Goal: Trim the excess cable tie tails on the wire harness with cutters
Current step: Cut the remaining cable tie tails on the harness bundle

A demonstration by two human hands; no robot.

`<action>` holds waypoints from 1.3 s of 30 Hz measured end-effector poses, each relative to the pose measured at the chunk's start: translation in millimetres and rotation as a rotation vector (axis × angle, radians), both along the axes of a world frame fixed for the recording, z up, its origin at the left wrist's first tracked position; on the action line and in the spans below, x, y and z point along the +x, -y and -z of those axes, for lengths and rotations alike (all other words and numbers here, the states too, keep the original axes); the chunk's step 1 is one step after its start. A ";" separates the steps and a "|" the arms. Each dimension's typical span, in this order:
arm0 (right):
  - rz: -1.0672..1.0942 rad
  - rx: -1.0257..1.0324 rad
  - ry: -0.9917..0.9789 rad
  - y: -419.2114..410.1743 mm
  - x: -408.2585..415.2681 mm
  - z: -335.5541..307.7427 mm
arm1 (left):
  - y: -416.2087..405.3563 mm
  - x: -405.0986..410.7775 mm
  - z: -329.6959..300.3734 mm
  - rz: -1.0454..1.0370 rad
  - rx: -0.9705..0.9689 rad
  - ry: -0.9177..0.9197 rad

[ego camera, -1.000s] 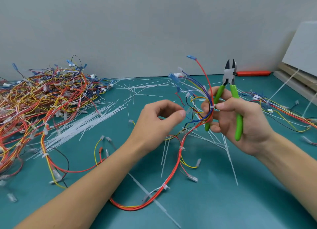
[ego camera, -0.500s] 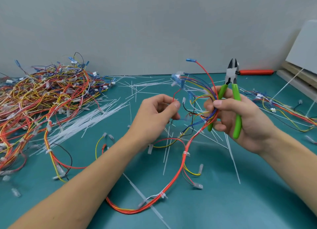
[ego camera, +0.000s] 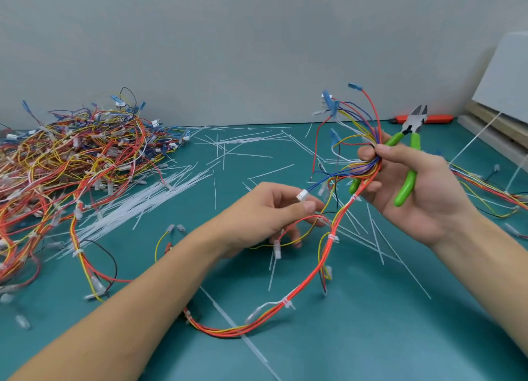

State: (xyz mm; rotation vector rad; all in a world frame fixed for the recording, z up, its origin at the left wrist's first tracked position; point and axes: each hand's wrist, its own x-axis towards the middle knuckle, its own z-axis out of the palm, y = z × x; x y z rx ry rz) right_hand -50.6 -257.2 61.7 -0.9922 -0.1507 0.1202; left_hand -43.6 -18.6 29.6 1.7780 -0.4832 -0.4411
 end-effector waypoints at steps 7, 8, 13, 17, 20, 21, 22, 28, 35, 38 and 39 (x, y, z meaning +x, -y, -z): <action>-0.003 0.051 -0.016 -2.3 -0.7 -0.7 | -3.7 0.1 -1.5 0.126 -0.059 -0.095; -0.016 0.055 -0.012 -2.6 -1.4 -1.1 | -2.5 -0.5 -1.1 0.138 -0.050 -0.089; -0.107 0.070 0.003 -4.2 -5.2 0.2 | 3.6 -3.6 -0.2 0.115 -0.063 -0.074; -0.123 0.086 0.028 -1.3 -6.4 -0.1 | -0.5 -0.4 -2.9 0.043 -0.037 -0.145; -0.078 0.073 0.042 0.6 -5.1 -2.1 | -3.2 2.8 -5.0 -0.017 -0.140 -0.317; -0.052 0.067 0.042 0.4 -4.5 -2.0 | -3.4 3.4 -5.3 -0.052 -0.206 -0.360; -0.021 0.063 0.040 -0.5 -3.3 -1.3 | -3.4 4.3 -5.5 -0.101 -0.267 -0.377; 0.202 -0.068 0.017 -5.3 1.4 4.7 | -0.1 6.3 -7.2 -0.395 -0.522 -0.274; 0.525 -0.474 -0.020 -18.6 -2.6 15.7 | 0.8 1.0 -4.5 -0.678 -0.066 0.565; 0.544 -0.344 -0.036 -15.0 -3.2 9.6 | 1.3 0.1 -3.4 -0.643 -0.020 0.705; 0.547 -0.288 -0.030 -13.1 -4.0 7.2 | 1.8 -0.3 -2.3 -0.629 -0.014 0.717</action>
